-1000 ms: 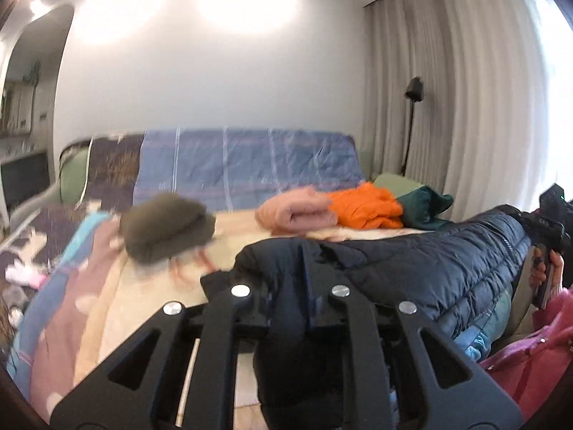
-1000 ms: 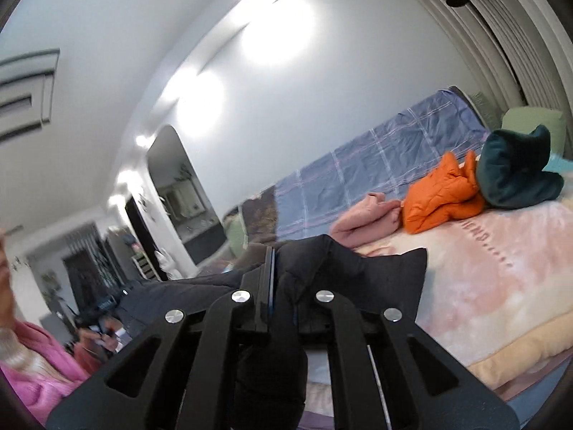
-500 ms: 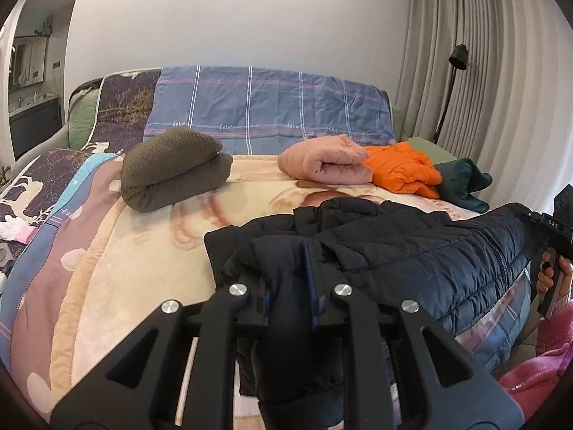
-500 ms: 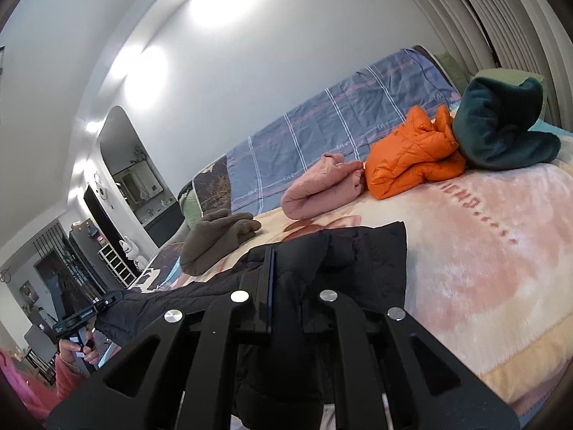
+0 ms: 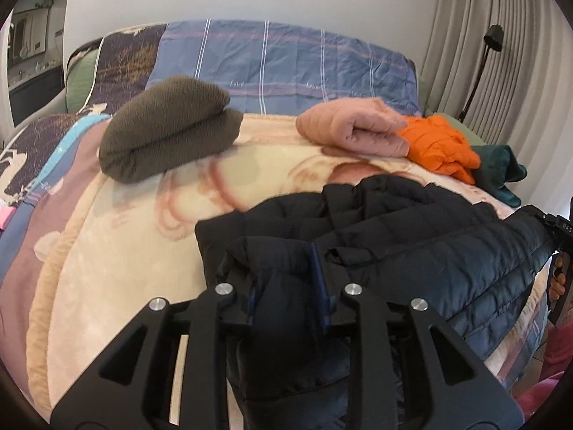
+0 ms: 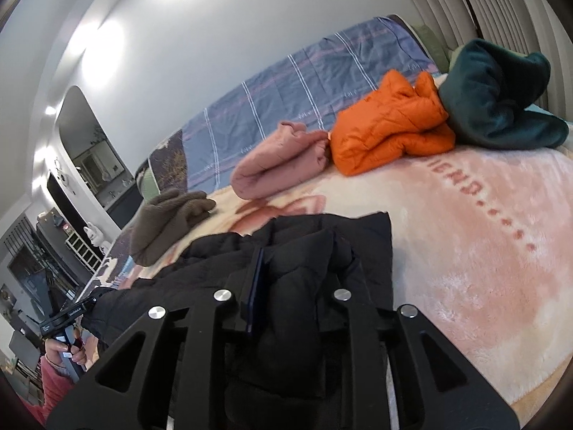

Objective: Fold large clothes

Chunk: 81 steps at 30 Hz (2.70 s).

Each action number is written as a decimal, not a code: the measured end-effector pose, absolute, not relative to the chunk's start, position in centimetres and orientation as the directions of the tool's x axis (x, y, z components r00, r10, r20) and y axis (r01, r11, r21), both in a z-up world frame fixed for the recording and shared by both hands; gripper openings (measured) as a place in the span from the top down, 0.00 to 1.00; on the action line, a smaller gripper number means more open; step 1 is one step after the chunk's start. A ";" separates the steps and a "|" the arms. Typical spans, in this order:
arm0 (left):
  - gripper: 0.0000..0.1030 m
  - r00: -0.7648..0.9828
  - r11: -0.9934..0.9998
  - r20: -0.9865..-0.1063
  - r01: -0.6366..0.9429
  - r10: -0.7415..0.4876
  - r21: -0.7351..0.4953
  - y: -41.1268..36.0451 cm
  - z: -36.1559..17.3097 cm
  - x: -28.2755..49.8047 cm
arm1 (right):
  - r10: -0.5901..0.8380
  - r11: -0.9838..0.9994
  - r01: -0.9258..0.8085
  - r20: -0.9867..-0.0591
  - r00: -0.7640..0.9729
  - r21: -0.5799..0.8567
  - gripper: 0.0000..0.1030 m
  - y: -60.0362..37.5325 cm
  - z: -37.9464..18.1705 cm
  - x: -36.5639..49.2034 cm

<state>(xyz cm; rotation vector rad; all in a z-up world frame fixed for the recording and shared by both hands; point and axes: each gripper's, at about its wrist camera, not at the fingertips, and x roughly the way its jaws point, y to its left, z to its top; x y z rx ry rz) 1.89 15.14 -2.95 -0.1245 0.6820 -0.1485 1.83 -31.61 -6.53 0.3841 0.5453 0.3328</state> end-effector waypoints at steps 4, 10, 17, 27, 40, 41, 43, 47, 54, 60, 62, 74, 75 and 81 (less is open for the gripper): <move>0.69 0.762 0.980 -0.621 0.089 -0.183 -0.180 15.6 -3.8 2.0 | 0.377 0.891 -0.174 -0.468 0.799 0.420 0.75 -31.5 -7.6 2.3; 0.47 0.769 0.931 -0.562 0.114 -0.305 -0.348 17.5 -2.0 1.3 | 0.302 0.897 -0.105 -0.421 0.855 0.429 0.42 -33.1 -6.6 0.9; 0.32 0.858 0.968 -0.466 0.123 -0.214 -0.219 17.4 2.0 -3.2 | 0.259 0.931 -0.137 -0.347 0.901 0.339 0.36 -34.9 -3.8 -3.5; 0.29 0.773 0.932 -0.626 0.298 -0.107 0.208 9.4 -2.6 -8.3 | 0.163 0.967 -0.249 -0.638 0.753 -0.046 0.25 -30.0 -9.9 -5.8; 0.29 0.824 0.873 -0.553 0.175 0.123 0.456 8.2 -4.1 -4.8 | 0.070 0.972 -0.183 -0.552 0.831 -0.151 0.25 -28.9 -9.2 -3.0; 0.29 0.837 0.876 -0.532 0.159 0.124 0.455 8.6 -3.4 -4.3 | 0.081 0.976 -0.175 -0.526 0.846 -0.133 0.24 -29.0 -8.5 -2.5; 0.29 0.864 0.888 -0.489 0.126 0.121 0.443 9.1 -1.7 -3.2 | 0.098 0.980 -0.168 -0.483 0.870 -0.104 0.23 -29.1 -7.1 -1.5; 0.25 0.909 0.910 -0.397 0.049 0.131 0.413 10.1 2.2 -1.5 | 0.104 0.990 -0.134 -0.442 0.891 -0.036 0.21 -29.1 -4.3 1.8; 0.13 0.935 0.895 -0.354 0.173 -0.018 0.411 9.3 6.4 -2.6 | 0.100 0.994 -0.109 -0.509 0.855 0.011 0.21 -28.2 -3.8 7.1; 0.13 0.899 0.875 -0.437 0.220 -0.011 0.431 9.2 5.0 -1.9 | 0.095 0.995 -0.073 -0.579 0.810 0.061 0.21 -28.3 -5.6 10.4; 0.13 0.899 0.910 -0.435 0.222 -0.052 0.351 10.4 5.9 -2.2 | 0.100 0.994 -0.057 -0.607 0.788 0.090 0.21 -28.6 -6.3 11.3; 0.11 0.783 0.926 -0.621 0.257 -0.031 0.277 11.8 -0.3 2.3 | 0.118 0.989 -0.035 -0.638 0.761 0.142 0.21 -29.8 -7.7 11.7; 0.11 0.766 0.929 -0.642 0.252 -0.022 0.270 11.8 -1.2 2.9 | 0.119 0.989 -0.039 -0.635 0.763 0.140 0.21 -29.8 -7.6 11.6; 0.18 0.715 0.973 -0.699 0.177 -0.024 0.148 13.5 -4.0 7.9 | 0.148 0.987 -0.077 -0.626 0.766 0.140 0.25 -29.5 -7.2 12.0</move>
